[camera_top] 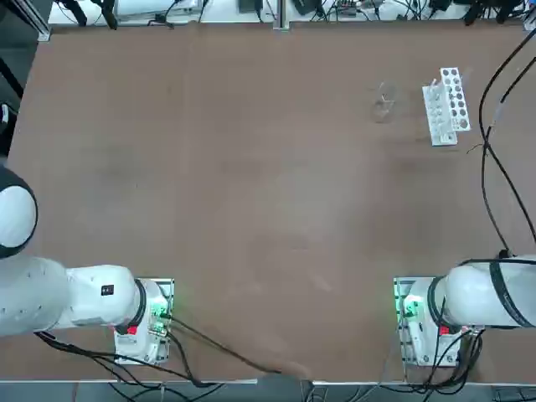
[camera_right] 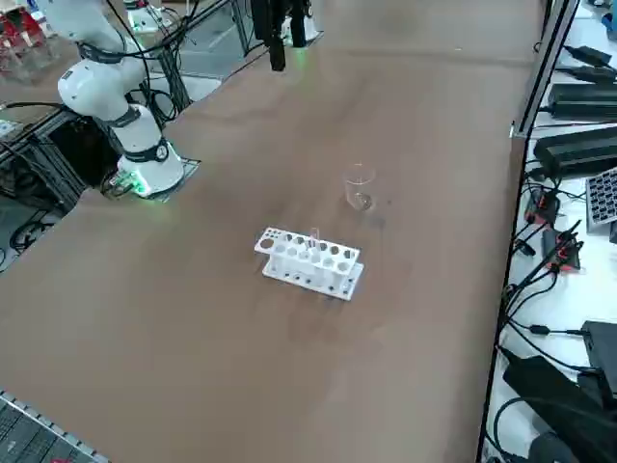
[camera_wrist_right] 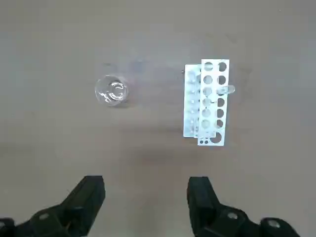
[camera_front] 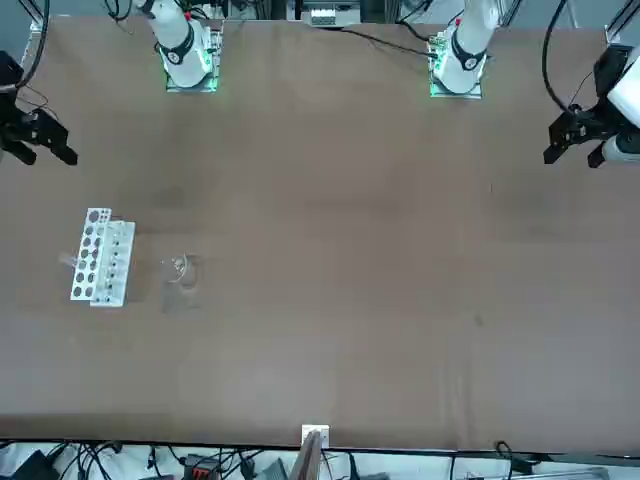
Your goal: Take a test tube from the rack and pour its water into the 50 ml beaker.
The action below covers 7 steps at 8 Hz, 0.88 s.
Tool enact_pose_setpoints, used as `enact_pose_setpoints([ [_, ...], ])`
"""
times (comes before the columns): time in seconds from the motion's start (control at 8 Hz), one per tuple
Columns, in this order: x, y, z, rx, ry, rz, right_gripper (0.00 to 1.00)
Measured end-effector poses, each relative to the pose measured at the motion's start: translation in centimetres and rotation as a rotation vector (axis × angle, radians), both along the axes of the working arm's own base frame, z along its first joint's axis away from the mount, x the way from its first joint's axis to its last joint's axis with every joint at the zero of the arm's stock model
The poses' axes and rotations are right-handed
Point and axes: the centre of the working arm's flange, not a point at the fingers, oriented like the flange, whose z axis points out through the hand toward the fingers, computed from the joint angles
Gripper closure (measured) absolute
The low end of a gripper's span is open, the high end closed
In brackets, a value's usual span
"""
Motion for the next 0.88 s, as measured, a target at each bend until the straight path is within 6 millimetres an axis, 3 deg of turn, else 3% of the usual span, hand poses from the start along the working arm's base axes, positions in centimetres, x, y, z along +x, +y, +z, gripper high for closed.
enact_pose_setpoints([
  [0.62, 0.4, 0.1, -0.3, -0.019, -0.004, -0.055, 0.01],
  [0.88, 2.4, 0.3, -2.4, -0.055, -0.026, -0.176, 0.01],
])
